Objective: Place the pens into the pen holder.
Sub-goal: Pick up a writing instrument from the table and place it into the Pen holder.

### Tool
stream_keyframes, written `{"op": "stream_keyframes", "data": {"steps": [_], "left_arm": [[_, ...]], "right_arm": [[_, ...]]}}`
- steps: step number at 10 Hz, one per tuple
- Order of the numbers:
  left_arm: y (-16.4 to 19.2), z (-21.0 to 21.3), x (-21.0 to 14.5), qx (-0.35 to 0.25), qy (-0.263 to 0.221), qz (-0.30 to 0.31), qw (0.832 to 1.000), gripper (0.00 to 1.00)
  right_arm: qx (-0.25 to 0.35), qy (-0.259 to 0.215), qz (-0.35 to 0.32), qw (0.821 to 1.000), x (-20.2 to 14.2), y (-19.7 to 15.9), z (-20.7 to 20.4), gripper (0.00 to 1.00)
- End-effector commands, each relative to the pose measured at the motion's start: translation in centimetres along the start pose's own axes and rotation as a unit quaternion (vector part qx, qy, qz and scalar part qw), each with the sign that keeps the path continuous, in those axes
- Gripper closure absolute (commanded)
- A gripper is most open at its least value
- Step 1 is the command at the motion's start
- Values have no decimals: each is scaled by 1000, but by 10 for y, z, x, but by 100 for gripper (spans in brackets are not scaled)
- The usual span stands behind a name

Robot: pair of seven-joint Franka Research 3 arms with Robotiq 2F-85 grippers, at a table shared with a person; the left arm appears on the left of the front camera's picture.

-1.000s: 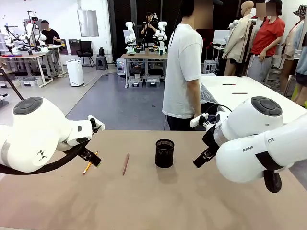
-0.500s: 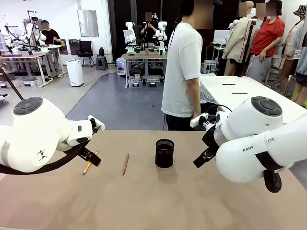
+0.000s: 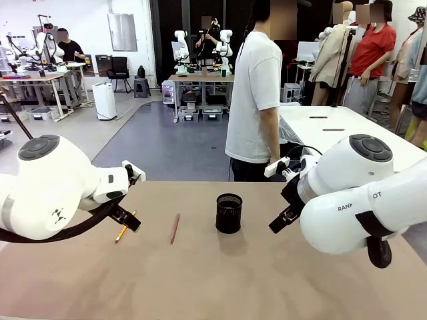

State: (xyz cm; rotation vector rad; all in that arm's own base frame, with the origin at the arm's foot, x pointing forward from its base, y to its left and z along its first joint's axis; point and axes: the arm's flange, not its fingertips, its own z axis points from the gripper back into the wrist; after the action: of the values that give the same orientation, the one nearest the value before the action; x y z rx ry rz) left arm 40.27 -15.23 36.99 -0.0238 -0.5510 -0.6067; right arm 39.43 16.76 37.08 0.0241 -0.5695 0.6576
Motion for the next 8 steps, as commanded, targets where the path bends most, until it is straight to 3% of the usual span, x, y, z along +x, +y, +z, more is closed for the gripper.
{"op": "stream_keyframes", "data": {"steps": [1, 6, 8], "left_arm": [[-1, 5, 2, -18, 4, -11, 1000, 0], [-11, 34, 0, -60, -25, -100, 993, 0], [-13, 46, -13, -45, -42, -94, 994, 0]], "right_arm": [[-15, 19, 13, 1000, -1, 2, 5, 0], [-70, 103, 56, 991, -2, 11, 34, 0], [-59, 113, 44, 991, 1, 19, 37, 0]]}}
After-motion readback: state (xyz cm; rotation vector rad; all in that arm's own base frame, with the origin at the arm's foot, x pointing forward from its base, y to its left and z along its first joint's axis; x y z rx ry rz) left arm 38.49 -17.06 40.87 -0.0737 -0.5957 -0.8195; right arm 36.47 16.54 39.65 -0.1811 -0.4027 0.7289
